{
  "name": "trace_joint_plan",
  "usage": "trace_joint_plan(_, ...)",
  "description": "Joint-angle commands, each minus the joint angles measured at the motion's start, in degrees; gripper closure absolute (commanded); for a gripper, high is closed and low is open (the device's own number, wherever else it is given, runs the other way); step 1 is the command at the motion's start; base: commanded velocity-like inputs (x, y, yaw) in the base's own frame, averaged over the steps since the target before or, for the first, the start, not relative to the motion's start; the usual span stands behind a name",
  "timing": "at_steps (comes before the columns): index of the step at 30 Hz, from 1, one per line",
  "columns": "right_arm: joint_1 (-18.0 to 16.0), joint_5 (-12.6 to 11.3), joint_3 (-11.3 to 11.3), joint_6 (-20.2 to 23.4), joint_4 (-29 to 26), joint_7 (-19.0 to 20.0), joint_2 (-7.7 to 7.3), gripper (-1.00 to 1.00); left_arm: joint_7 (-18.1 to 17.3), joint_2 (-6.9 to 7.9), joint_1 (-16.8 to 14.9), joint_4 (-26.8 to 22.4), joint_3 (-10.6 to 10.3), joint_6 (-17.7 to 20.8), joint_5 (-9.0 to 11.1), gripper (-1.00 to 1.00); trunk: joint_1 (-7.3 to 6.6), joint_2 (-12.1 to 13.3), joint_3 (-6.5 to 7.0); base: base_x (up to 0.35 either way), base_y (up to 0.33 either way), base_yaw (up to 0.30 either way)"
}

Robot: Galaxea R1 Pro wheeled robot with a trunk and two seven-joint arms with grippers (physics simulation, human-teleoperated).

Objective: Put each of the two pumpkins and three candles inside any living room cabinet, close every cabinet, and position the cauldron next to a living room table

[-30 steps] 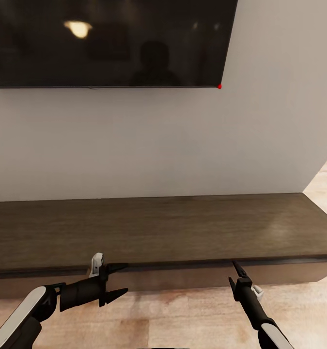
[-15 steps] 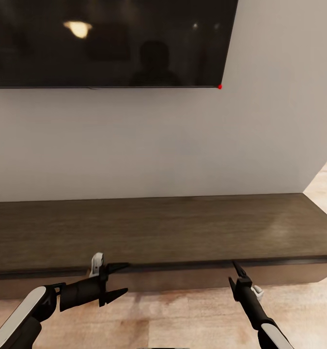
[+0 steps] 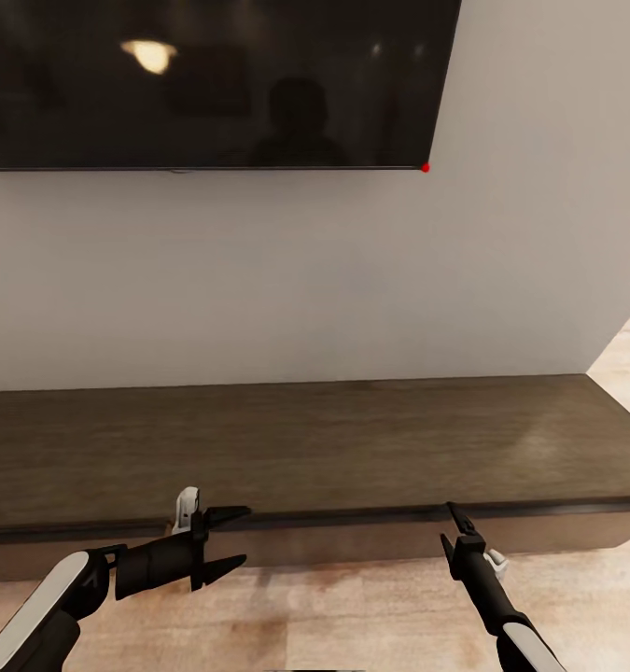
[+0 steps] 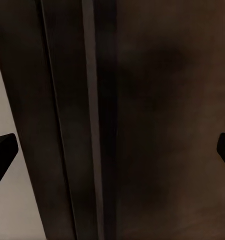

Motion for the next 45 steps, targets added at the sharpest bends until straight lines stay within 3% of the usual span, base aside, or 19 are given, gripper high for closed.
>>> trace_joint_plan(1,0.0,-0.6,-0.1,0.6,0.0,0.1,0.00,-1.00,0.5,0.03,0.0,0.0,-0.1,0.0,0.6,-1.00,-0.01,0.0,-0.04,0.009,0.000,0.000)
trace_joint_plan(45,0.0,-0.6,-0.1,0.6,0.0,0.0,0.00,-1.00,0.5,-0.01,-0.1,0.0,-0.1,0.0,0.6,-1.00,-0.01,0.0,-0.04,0.015,0.000,0.000)
